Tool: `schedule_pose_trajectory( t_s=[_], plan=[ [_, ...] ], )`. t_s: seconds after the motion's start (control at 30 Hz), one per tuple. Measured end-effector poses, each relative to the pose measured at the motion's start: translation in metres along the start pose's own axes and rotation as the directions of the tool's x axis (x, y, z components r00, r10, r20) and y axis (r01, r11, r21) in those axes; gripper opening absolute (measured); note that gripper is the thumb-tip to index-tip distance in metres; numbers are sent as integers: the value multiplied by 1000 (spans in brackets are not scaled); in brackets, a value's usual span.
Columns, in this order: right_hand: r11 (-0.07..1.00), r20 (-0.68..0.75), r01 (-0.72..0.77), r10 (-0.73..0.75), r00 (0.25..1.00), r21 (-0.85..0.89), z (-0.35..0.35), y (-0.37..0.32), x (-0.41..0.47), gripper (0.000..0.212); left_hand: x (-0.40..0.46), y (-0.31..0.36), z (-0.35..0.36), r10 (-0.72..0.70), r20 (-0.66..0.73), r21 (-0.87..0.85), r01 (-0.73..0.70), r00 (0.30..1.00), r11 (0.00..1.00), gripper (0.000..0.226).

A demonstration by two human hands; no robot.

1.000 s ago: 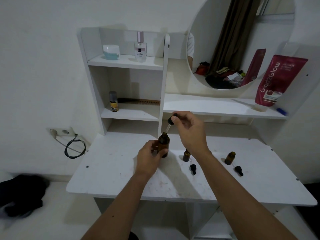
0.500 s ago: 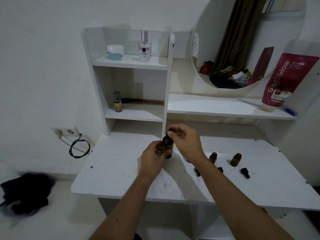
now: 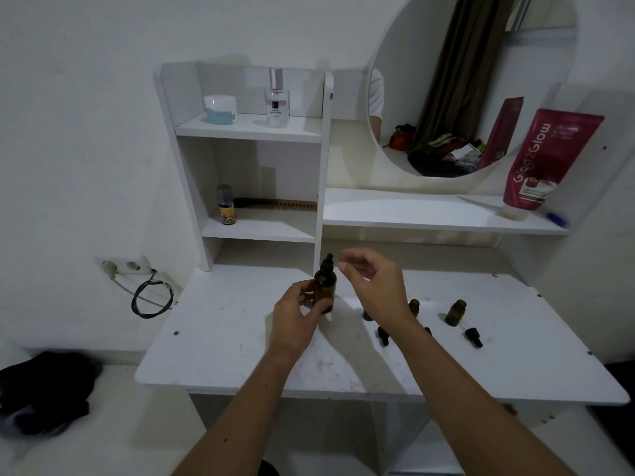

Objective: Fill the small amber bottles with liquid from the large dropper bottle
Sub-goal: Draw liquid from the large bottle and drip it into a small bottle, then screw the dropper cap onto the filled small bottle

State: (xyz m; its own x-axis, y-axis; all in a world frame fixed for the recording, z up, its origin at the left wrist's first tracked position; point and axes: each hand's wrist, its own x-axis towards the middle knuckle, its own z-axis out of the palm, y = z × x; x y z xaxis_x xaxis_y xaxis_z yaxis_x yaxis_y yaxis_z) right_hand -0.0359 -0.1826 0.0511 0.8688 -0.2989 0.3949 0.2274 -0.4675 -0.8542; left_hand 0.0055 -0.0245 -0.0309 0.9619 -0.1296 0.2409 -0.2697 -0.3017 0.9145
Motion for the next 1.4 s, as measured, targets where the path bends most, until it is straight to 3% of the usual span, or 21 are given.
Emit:
schedule_pose_trajectory(
  t_s=[0.13, 0.3, 0.53, 0.67, 0.87, 1.2, 1.4],
  plan=[
    [1000, -52, -17, 18, 998, 4, -19, 6, -16, 20, -10, 1, -4, -31, -81, -33, 29, 996, 999, 55],
    [996, -106, -39, 30, 994, -84, -45, 28, -44, 16, -27, 7, -7, -47, -120, -75, 38, 992, 996, 47],
    [930, -146, -112, 64, 987, -349, -49, 56, -90, 19, -47, 16, 7, 13, -30, -52, -14, 999, 999, 31],
    [844, -182, -144, 56, 982, -517, -35, 63, -105, 29, -48, 22, 23, 47, 55, -33, -46, 997, 998, 35],
    [787, -212, -158, 36, 977, -596, -26, 73, -109, 24, -38, 26, 43, 45, 120, -23, -42, 992, 999, 45],
    [802, -263, -153, -6, 965, -577, -30, 72, -115, 15, -21, 24, 63, 40, 153, -27, -37, 987, 999, 49],
    [918, -355, -255, 139, 925, -305, -48, 58, -114, 14, -17, 26, 65, 40, 160, 7, -42, 986, 999, 40]
  ],
)
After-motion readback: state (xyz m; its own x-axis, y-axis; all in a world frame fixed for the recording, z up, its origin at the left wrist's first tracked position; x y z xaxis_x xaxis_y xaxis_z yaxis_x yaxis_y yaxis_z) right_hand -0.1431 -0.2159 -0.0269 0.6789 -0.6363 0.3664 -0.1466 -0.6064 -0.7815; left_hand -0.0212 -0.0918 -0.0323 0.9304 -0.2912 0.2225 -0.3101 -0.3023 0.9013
